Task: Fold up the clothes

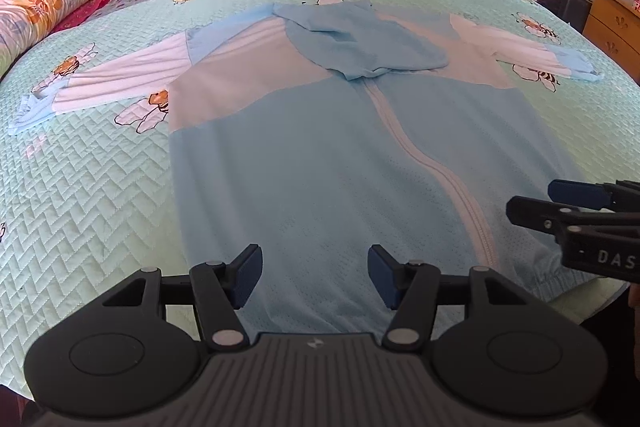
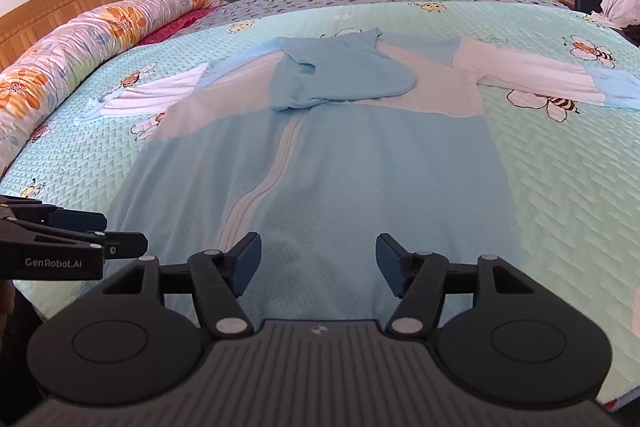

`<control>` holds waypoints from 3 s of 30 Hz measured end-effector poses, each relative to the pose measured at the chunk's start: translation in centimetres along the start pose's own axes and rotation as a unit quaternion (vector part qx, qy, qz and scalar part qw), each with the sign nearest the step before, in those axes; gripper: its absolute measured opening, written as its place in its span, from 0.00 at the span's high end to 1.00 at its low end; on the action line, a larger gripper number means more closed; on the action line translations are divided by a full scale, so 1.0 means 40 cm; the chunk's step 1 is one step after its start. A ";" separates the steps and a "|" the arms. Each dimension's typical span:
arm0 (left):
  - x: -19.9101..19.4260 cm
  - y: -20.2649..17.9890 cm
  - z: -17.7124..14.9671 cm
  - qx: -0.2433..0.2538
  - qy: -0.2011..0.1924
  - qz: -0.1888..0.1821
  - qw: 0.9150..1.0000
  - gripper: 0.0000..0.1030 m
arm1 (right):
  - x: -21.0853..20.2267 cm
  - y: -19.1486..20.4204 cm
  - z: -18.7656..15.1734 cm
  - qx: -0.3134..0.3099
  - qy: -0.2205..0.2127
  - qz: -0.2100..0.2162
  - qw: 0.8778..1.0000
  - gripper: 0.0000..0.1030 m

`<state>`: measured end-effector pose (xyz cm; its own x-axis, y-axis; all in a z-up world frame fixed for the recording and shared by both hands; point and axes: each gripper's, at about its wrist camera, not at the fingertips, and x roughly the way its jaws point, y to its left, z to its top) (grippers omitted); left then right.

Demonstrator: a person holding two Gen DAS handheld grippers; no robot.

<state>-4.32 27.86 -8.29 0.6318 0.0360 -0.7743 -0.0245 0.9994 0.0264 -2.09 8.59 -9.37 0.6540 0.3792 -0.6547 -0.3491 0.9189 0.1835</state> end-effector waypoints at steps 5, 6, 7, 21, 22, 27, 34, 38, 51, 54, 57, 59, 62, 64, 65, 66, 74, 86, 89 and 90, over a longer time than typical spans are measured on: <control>0.009 0.004 -0.007 -0.002 0.006 0.000 1.000 0.41 | 0.024 -0.010 -0.017 0.005 0.019 -0.008 1.000 0.38; 0.012 0.004 -0.009 -0.002 0.007 0.000 1.000 0.41 | 0.026 -0.017 -0.022 0.008 0.023 -0.011 1.000 0.38; 0.013 0.005 -0.010 -0.003 0.009 0.001 1.000 0.41 | 0.026 -0.028 -0.028 0.012 0.025 -0.014 1.000 0.38; 0.012 -0.004 -0.014 0.004 0.009 0.000 1.000 0.40 | -0.044 -0.077 -0.030 0.038 -0.003 -0.014 0.999 0.37; 0.011 -0.007 -0.014 0.006 0.009 0.000 1.000 0.40 | -0.039 -0.065 -0.022 0.033 -0.004 -0.008 0.999 0.37; 0.021 -0.008 -0.022 0.010 0.015 0.006 1.000 0.38 | 0.007 -0.002 -0.010 0.006 0.006 0.014 1.000 0.36; 0.030 0.079 -0.083 -0.041 0.031 0.004 0.999 0.36 | 0.008 -0.088 -0.059 0.021 0.023 -0.016 0.999 0.36; 0.012 0.101 -0.067 -0.060 0.008 0.007 0.998 0.36 | -0.041 -0.148 -0.051 0.067 0.001 -0.034 0.997 0.36; 0.067 0.154 -0.056 -0.074 0.003 0.006 0.997 0.34 | 0.033 -0.138 -0.040 0.031 0.004 -0.027 0.999 0.35; 0.037 0.202 -0.053 -0.093 -0.017 0.003 0.995 0.34 | -0.007 -0.180 -0.026 0.080 -0.010 -0.019 0.997 0.35; 0.048 0.230 0.015 -0.104 -0.046 0.017 0.993 0.34 | -0.022 -0.174 0.028 0.094 -0.040 -0.007 0.995 0.35; 0.071 0.242 0.074 -0.112 -0.066 0.022 0.991 0.34 | -0.005 -0.138 0.078 0.073 -0.054 0.002 0.996 0.35; 0.125 0.248 0.157 -0.101 -0.093 0.038 0.990 0.34 | 0.044 -0.066 0.144 0.017 -0.062 -0.003 0.998 0.36; 0.169 0.259 0.198 -0.104 -0.104 0.043 0.988 0.34 | 0.088 -0.011 0.183 -0.032 -0.069 -0.009 0.997 0.41; 0.193 0.267 0.211 -0.109 -0.109 0.041 0.987 0.34 | 0.110 0.017 0.202 -0.057 -0.073 -0.012 0.996 0.47; 0.217 0.274 0.219 -0.115 -0.114 0.038 0.986 0.34 | 0.132 0.045 0.221 -0.082 -0.076 -0.015 0.994 0.49; 0.318 0.278 0.154 -0.122 -0.136 0.029 0.983 0.31 | 0.461 0.112 0.380 -0.121 -0.033 -0.084 0.988 0.50; 0.317 0.307 0.165 -0.138 -0.135 -0.005 0.981 0.25 | 0.470 0.291 0.341 -0.207 -0.122 -0.079 0.968 1.00; 0.319 0.312 0.164 -0.142 -0.134 -0.001 0.981 0.25 | 0.534 0.302 0.321 -0.213 -0.046 -0.071 0.973 0.98; 0.320 0.312 0.165 -0.141 -0.134 0.000 0.981 0.25 | 0.557 0.295 0.311 -0.208 -0.012 -0.071 0.976 0.97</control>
<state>8.56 40.79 -13.72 0.8120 0.0727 -0.5791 -0.2135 0.9605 -0.1787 16.72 29.23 -12.68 0.7290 0.2587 -0.6337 -0.4927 0.8410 -0.2235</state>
